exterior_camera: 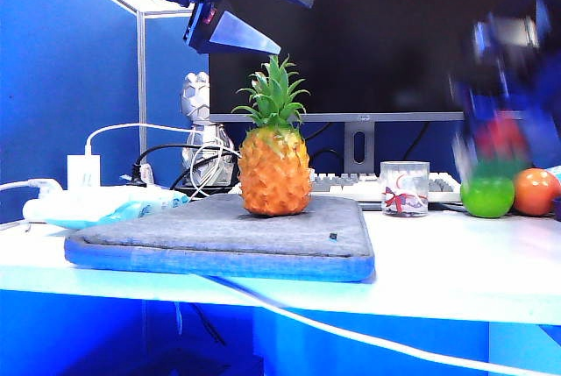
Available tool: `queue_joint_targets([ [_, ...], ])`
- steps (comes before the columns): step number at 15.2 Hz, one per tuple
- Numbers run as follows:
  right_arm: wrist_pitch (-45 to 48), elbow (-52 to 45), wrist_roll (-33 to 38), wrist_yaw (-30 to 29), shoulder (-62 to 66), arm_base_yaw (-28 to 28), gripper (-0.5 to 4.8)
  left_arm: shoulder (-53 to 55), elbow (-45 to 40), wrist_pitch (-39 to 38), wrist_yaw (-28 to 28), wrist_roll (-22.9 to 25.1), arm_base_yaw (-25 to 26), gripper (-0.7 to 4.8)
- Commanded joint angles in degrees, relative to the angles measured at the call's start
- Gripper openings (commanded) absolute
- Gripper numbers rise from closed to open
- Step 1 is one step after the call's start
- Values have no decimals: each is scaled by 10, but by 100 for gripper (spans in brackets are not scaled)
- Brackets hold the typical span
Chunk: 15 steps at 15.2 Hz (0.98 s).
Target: Rotate the Rubik's Cube so that its red face is facing towards you.
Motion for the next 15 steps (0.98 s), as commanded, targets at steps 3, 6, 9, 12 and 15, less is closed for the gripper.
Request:
queue_joint_targets([
  [3,137,-47,23,-1,23,1,71,-2,1,9,2,1,0,420],
  [6,162,-47,23,1,59,1,71,-2,1,10,2,-1,-3,420],
  [9,221,-47,23,2,116,5,71,-2,1,16,0,-1,-12,420],
  [12,238,-47,6,5,130,5,72,-2,0,17,0,-9,-14,420],
  [15,215,-48,5,0,155,5,72,-2,0,19,-4,-10,-14,420],
])
